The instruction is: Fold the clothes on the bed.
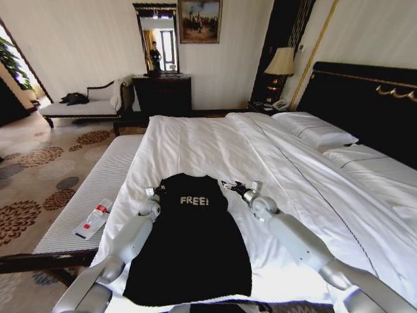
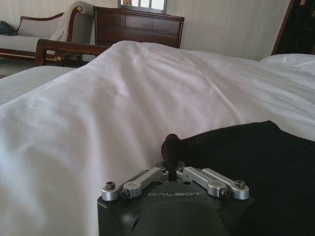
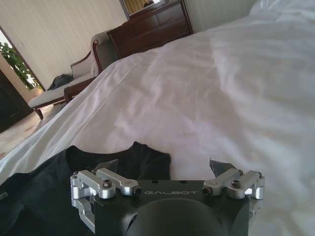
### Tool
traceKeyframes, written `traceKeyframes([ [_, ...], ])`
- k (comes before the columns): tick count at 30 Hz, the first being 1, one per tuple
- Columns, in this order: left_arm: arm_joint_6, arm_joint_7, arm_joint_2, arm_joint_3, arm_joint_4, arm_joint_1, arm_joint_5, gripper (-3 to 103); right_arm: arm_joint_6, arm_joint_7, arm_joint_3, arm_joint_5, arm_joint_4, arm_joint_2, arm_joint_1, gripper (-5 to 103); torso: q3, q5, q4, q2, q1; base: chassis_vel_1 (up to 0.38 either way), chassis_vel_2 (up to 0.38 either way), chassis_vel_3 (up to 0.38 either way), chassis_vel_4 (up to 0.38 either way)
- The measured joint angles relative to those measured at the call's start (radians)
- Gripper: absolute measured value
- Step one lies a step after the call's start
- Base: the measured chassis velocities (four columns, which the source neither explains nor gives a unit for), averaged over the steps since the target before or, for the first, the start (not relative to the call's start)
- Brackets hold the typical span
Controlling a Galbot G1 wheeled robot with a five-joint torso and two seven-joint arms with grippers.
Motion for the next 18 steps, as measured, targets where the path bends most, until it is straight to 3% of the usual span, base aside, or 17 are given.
traceKeyframes([
  [10, -0.001, -0.006, 0.005, 0.005, -0.014, 0.01, 0.003, 2, 0.006, -0.04, -0.033, 0.033, -0.196, 0.129, 0.06, 100, 0.0, 0.0001, 0.0002, 0.0, 0.0, 0.0, 0.0, 0.0, 0.0],
  [16, 0.0, -0.007, 0.002, 0.011, -0.017, 0.01, 0.005, 2, 0.043, -0.046, -0.044, -0.012, -0.327, 0.196, 0.095, 102, 0.0, 0.0002, 0.0, 0.0, 0.0, 0.0, 0.0, 0.0, 0.0],
  [18, 0.0, -0.007, 0.003, 0.011, -0.017, 0.01, 0.006, 2, 0.051, -0.049, -0.046, -0.018, -0.356, 0.211, 0.105, 98, 0.0, 0.0002, 0.0, 0.0, 0.0, 0.0, 0.0, 0.0, 0.0],
])
